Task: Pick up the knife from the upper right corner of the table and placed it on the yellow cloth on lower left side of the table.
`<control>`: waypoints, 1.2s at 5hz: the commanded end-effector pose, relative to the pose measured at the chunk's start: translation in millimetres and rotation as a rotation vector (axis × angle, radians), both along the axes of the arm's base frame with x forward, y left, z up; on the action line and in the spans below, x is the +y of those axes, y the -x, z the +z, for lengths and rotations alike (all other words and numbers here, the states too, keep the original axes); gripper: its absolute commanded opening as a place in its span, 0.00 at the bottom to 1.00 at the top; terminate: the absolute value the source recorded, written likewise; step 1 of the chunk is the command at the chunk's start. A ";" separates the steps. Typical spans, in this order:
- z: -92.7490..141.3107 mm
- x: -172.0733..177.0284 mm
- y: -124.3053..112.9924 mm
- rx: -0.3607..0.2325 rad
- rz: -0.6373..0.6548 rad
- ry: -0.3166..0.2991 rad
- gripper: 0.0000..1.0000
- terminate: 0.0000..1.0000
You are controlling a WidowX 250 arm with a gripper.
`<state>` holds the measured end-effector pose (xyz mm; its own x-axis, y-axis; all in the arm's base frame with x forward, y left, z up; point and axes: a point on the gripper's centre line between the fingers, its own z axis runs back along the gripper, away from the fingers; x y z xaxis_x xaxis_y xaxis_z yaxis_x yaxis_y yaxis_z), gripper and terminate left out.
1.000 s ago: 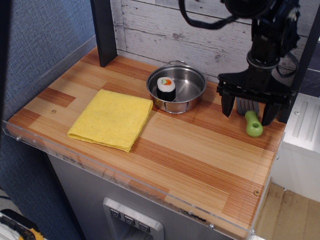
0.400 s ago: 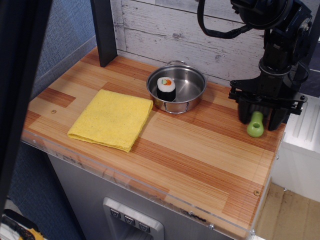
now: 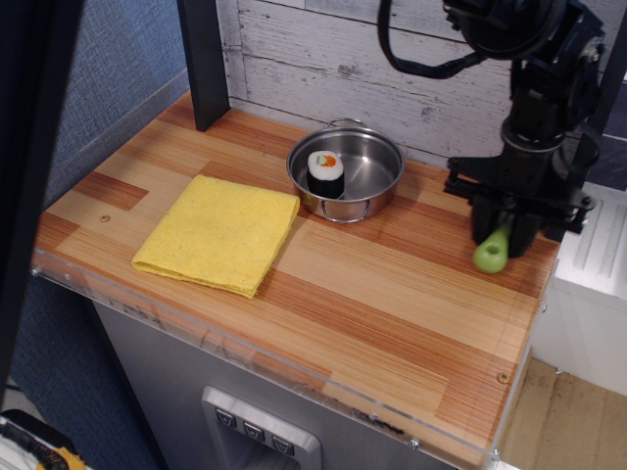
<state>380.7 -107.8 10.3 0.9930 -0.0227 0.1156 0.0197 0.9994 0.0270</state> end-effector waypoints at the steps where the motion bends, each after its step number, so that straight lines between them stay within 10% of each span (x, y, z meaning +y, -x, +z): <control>1: 101.3 44.3 5.6 -0.085 -0.168 0.049 0.00 0.00; 3: 130.9 122.9 52.4 -0.087 -0.116 0.021 0.00 0.00; 6: 77.1 179.2 95.5 -0.027 -0.081 -0.182 0.00 0.00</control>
